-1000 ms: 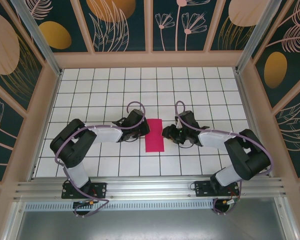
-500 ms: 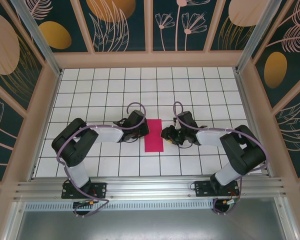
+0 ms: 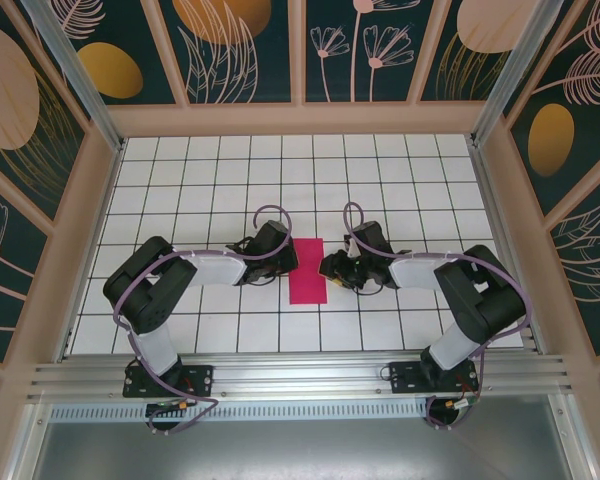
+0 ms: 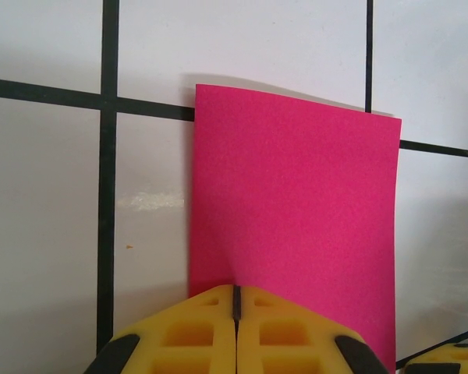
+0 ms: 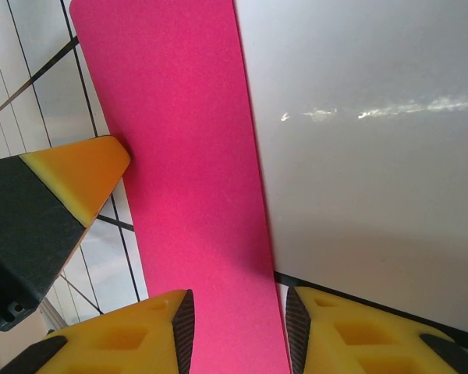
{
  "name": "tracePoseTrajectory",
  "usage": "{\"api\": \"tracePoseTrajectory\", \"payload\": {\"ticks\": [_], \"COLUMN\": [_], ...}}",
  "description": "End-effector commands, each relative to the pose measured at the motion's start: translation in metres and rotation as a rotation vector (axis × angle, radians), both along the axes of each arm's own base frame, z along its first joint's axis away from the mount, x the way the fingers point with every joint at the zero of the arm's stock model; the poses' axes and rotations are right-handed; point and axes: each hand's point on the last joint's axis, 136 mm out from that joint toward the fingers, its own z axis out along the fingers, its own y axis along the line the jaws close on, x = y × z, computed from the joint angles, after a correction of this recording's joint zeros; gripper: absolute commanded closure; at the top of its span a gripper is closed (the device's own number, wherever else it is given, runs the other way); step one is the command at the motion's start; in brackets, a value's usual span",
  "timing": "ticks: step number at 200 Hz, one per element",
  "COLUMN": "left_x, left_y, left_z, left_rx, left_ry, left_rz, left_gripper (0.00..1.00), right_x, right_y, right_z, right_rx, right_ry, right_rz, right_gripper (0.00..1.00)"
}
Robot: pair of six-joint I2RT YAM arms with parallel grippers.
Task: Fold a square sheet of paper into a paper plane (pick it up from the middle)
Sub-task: Third fold the triangle at the center of the table.
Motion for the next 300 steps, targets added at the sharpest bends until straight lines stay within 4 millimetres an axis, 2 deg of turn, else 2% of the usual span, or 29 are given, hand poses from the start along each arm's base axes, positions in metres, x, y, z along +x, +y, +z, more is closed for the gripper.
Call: {"api": "tracePoseTrajectory", "payload": {"ticks": [1,142,169,194,230,237,240,255,300], "left_x": [-0.011,-0.012,-0.012,-0.009,-0.004,-0.006,-0.006,-0.012,-0.041], "left_y": [0.009,0.003,0.003,0.001,-0.01,-0.011,-0.012,-0.012,-0.012], "left_z": [-0.017,-0.012,-0.012,-0.003,0.03,0.029,0.04,0.047,0.035], "left_rx": [0.045,0.021,0.019,0.018,-0.023,-0.029,-0.05,-0.075,-0.105], "left_ry": [0.04,0.041,0.043,0.013,-0.033,-0.025,-0.042,-0.036,0.043], "left_rz": [-0.016,-0.036,-0.034,-0.049,-0.091,-0.097,-0.098,-0.107,-0.15], "left_gripper": [0.92,0.91,0.91,0.88,0.84,0.83,0.83,0.82,0.83], "right_x": [0.004,0.01,0.013,0.009,-0.004,-0.006,-0.008,-0.013,-0.031], "right_y": [0.01,0.018,0.01,0.002,-0.006,-0.008,-0.009,-0.013,-0.011], "right_z": [0.006,0.012,0.01,0.012,0.019,0.02,0.02,0.021,0.02], "right_rx": [0.022,0.038,-0.028,-0.059,-0.05,-0.052,-0.052,-0.055,-0.027], "right_ry": [-0.031,-0.042,-0.051,-0.065,-0.063,-0.063,-0.063,-0.057,-0.032], "right_rz": [0.037,0.048,0.022,0.003,-0.007,-0.008,-0.009,-0.017,-0.007], "right_gripper": [0.6,0.61,0.62,0.62,0.62,0.61,0.61,0.61,0.61]}}
